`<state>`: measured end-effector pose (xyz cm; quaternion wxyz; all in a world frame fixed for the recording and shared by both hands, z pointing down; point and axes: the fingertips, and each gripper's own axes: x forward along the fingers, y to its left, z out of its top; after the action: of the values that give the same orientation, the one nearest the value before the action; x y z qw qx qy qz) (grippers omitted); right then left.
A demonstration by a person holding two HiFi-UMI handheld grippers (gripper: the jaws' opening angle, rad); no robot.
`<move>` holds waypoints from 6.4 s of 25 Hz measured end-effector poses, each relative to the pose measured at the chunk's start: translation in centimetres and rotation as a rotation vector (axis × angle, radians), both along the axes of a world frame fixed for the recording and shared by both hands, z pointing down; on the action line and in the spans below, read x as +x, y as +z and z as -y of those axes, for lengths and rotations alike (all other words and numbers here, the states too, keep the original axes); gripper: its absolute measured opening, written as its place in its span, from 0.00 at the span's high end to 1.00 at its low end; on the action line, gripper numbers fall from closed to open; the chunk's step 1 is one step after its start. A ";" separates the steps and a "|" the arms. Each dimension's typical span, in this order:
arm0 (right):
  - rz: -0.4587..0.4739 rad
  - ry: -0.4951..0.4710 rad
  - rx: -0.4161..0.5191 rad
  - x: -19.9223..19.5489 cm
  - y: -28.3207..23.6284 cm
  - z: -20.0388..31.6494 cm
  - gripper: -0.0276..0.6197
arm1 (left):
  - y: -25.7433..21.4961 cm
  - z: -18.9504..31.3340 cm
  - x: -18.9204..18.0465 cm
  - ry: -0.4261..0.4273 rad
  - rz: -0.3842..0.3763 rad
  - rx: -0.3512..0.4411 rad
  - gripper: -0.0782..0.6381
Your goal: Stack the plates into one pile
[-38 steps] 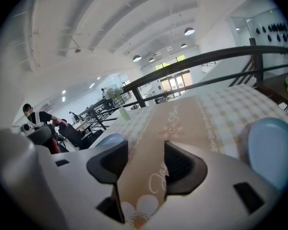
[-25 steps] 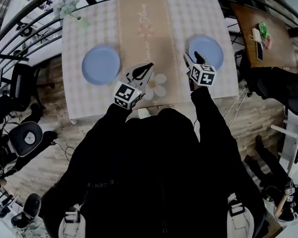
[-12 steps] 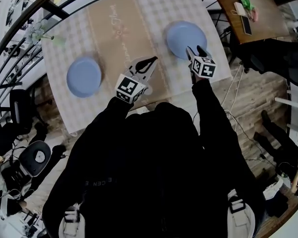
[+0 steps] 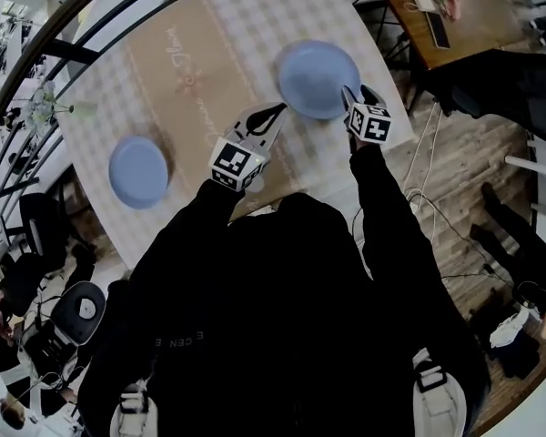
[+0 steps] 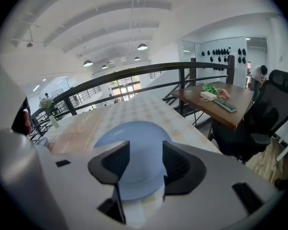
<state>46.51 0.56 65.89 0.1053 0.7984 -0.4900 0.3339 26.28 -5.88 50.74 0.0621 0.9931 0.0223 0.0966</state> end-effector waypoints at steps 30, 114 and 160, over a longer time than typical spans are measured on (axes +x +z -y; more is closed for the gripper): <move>0.123 0.017 -0.149 6.5 9.5 2.8 0.76 | 4.4 3.5 8.1 0.011 0.094 -0.040 0.86; 0.595 -0.370 0.054 -47.2 1.9 24.8 0.90 | -1.1 13.1 -43.7 -0.645 -0.013 0.051 0.86; 0.049 -0.913 0.433 -49.8 -21.7 14.2 0.62 | -9.6 8.5 -41.1 -0.499 -0.120 0.076 0.86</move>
<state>-3.31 -13.62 44.17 0.0609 0.4982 -0.8494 0.1632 -14.78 -14.37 41.14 0.0452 0.9734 -0.2236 0.0200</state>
